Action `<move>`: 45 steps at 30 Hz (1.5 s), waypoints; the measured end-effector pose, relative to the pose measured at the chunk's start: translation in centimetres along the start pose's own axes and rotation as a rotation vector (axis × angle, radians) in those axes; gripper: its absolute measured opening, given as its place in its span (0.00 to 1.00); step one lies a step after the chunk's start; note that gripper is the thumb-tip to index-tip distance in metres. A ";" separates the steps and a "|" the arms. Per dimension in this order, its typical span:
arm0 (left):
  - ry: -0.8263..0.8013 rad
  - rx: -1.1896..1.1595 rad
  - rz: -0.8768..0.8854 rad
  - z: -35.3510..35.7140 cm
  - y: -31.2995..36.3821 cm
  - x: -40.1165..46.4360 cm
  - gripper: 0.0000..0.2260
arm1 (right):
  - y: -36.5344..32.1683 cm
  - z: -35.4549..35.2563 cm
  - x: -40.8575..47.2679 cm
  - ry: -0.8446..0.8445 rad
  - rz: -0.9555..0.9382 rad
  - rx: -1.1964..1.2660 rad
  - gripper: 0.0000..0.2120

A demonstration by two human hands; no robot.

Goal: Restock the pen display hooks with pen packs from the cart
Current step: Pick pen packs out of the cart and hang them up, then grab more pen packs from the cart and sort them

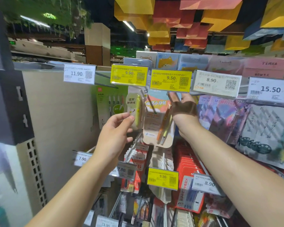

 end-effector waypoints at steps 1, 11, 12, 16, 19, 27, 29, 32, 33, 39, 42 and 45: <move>-0.005 -0.003 -0.006 -0.1 -0.1 -0.3 0.06 | 0.2 0.0 0.0 0.011 0.006 0.012 0.23; -0.069 -0.068 -0.064 -1.8 -0.3 -4.4 0.08 | 1.5 -1.7 -5.1 0.166 0.043 0.158 0.07; -0.076 -0.071 -0.075 -2.1 -0.3 -4.9 0.08 | 1.5 -2.1 -6.3 0.176 0.029 0.160 0.07; -0.103 -0.102 -0.101 -3.8 -0.7 -6.9 0.08 | 1.7 -3.7 -10.8 0.153 -0.048 0.226 0.05; -0.151 -0.176 -0.146 -4.9 -1.5 -8.4 0.13 | 3.0 -5.4 -13.6 0.141 0.032 0.276 0.05; -0.357 -0.254 -0.332 -5.2 -6.8 -12.4 0.25 | 9.0 -11.3 -21.4 0.105 0.309 0.229 0.06; -0.432 -0.273 -0.381 -4.0 -8.0 -14.2 0.32 | 10.4 -13.4 -23.3 0.126 0.354 0.188 0.06; -0.514 -0.296 -0.466 -1.6 -9.8 -17.0 0.33 | 12.3 -17.2 -26.2 0.163 0.425 0.226 0.07; -0.536 -0.292 -0.491 -0.6 -10.6 -18.1 0.33 | 12.7 -18.7 -27.2 0.173 0.449 0.236 0.07; -0.653 -0.244 -0.712 7.6 -14.6 -26.5 0.15 | 14.6 -29.9 -33.1 0.368 0.581 0.171 0.08; -0.778 -0.203 -0.781 12.9 -15.6 -32.5 0.17 | 15.6 -36.8 -37.1 0.456 0.633 0.122 0.09; -0.916 -0.164 -0.833 18.0 -15.7 -39.1 0.18 | 16.6 -43.7 -41.6 0.564 0.684 0.137 0.08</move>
Point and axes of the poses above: each hand's wrist, its own x-axis towards the middle knuckle, its own z-axis out of the palm, y = z × x, the point moved 2 cm from there along x, towards the middle knuckle, and after that the axes turned 11 degrees about -x, right-handed, at the moved point
